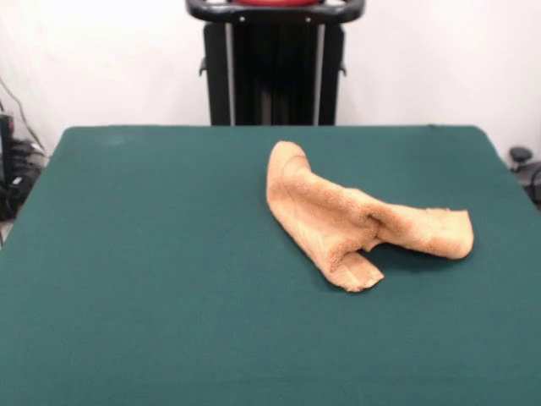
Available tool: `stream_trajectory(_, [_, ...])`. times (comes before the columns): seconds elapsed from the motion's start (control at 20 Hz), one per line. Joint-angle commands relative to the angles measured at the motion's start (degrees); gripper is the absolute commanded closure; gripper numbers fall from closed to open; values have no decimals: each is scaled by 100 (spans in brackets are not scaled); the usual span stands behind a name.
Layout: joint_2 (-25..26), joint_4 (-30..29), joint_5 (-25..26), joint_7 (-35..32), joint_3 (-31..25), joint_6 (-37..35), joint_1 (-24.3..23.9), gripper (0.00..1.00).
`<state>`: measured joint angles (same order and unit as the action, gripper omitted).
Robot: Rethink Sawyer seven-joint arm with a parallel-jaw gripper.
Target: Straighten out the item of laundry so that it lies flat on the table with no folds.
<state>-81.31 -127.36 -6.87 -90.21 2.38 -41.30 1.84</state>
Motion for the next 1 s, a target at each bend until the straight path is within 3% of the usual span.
stream_trajectory(0.05, [141, -211, 93, -773, -120, -627, 119, 100])
stream_trajectory(0.35, [628, -98, 679, -1055, -214, 726, 210, 100])
stream_trajectory(0.6, [902, 276, 1314, -1847, 34, 975, 736, 100])
stream_trajectory(0.8, [1671, 589, 1542, -2201, 400, 1796, 1156, 100])
stream_trajectory(1.0, [2518, 848, 1341, -2370, 710, 2526, 1556, 100])
